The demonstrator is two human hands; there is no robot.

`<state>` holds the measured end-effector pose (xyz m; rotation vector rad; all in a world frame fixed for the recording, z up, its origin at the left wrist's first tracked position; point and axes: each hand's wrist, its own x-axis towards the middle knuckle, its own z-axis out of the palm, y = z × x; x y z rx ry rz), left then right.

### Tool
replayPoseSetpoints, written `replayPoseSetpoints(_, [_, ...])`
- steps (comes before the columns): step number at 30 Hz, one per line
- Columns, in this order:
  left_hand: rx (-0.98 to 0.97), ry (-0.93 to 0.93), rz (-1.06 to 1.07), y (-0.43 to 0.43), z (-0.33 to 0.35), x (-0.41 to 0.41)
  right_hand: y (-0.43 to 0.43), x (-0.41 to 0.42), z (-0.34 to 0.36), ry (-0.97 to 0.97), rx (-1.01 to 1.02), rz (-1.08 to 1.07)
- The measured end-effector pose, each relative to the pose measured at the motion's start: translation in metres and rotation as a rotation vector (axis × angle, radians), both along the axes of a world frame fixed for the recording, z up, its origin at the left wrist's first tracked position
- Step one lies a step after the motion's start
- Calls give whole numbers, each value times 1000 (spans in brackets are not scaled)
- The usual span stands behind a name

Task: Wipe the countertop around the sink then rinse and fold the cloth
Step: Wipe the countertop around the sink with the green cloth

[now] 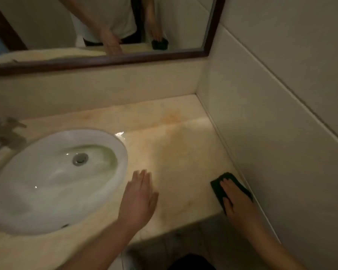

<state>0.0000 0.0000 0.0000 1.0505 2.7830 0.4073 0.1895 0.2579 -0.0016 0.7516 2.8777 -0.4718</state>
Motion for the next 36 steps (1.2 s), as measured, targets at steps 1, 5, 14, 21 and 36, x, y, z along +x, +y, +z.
replayPoseSetpoints(1, [-71, -40, -9, 8, -11, -4, 5, -7, -8, -23, 17, 69])
replayPoseSetpoints(5, [-204, 3, 10, 20, -38, -8, 32, -28, -25, -72, 87, 63])
replayPoseSetpoints(14, [-208, 22, -30, 18, -48, -9, 77, -169, -36, 59, 132, -15])
replayPoseSetpoints(21, [-173, 5, -25, 18, -48, -9, -50, -159, -33, 72, 135, 511])
replayPoseSetpoints(36, [-138, 9, -11, 18, -47, -5, -47, -124, -44, 225, 184, -58])
